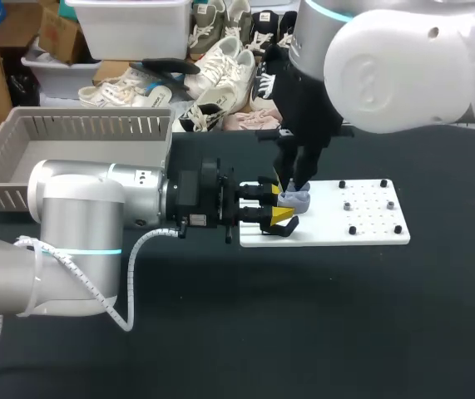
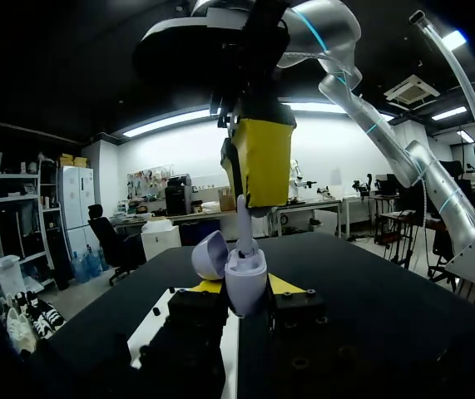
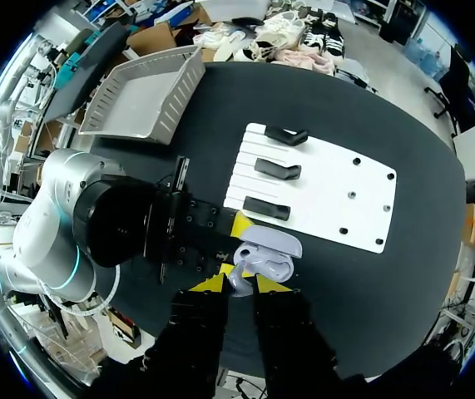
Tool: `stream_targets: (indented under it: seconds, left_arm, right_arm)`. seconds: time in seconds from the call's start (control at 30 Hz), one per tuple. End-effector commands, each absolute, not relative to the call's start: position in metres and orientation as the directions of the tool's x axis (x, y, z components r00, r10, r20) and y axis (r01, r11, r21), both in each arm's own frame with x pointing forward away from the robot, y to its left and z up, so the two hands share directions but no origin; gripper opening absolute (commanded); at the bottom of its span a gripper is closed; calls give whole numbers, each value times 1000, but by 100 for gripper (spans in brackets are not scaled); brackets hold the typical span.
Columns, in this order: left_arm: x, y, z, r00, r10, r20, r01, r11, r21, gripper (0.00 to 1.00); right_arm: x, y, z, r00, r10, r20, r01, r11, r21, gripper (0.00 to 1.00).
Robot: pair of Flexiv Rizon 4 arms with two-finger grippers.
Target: Pick up each earbud case from the left stands, insert the matching earbuds, close the lid, and place the case in the box.
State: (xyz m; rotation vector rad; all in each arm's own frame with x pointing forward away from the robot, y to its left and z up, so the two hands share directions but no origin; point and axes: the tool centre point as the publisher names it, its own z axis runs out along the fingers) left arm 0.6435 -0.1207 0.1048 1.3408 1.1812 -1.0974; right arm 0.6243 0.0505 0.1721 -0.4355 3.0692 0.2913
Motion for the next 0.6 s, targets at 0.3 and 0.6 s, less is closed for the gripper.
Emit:
stream_targets:
  seconds: [0.3,0.6]
  left_arm:
    - [644,-121,104,113,86,-990,994,-25,111,0]
    - [644,-121,104,113,86,-990,994,-25,111,0]
  right_arm:
    - [629,50,169,-960,-277,-44,-281,945,170,0]
    - [629,50,166,-960,-278,-42,-281,944,174,0]
